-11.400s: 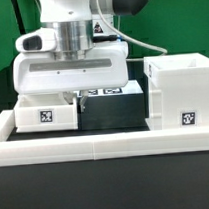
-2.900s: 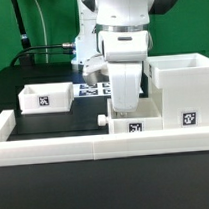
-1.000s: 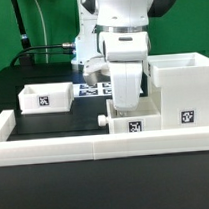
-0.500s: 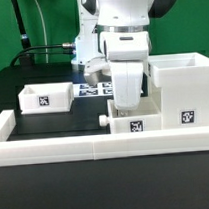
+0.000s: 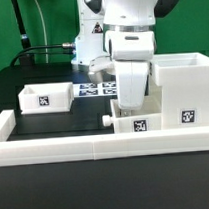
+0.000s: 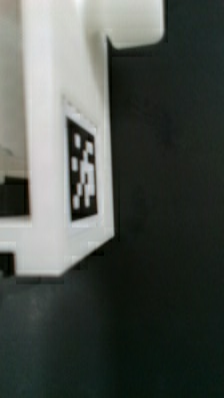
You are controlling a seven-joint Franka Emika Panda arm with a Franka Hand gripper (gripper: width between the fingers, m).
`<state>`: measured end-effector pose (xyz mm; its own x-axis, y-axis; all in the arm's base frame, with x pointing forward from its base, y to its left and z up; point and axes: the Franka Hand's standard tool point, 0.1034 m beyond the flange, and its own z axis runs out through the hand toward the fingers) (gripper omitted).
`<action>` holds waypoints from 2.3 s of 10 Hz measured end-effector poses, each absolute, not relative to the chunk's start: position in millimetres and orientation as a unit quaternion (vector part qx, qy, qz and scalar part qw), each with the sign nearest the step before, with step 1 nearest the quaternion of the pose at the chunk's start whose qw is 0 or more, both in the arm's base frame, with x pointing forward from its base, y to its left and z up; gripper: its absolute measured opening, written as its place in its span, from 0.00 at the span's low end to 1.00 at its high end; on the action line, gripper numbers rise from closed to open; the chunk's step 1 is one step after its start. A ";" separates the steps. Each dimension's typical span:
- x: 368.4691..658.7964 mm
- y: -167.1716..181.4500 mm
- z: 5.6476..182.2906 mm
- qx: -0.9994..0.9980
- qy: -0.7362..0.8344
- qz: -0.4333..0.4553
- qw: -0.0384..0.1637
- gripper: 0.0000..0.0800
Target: Assemble drawer
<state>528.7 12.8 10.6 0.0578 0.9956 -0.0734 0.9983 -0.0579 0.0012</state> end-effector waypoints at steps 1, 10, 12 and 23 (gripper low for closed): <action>528.3 11.8 10.3 0.727 0.685 -0.027 0.025 0.05; 539.9 -6.4 64.6 0.733 0.679 -0.039 0.029 0.81; 540.2 -40.7 73.9 0.715 0.697 -0.038 0.033 0.81; 531.6 -83.1 22.2 0.723 0.689 0.008 -0.047 0.81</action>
Offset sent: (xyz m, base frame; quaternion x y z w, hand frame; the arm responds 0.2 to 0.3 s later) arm -0.0008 0.0009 0.0113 -0.0052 0.0166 0.0197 0.9997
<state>531.6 -83.1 22.2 0.0499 0.9958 0.0765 0.9973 -0.0456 -0.0578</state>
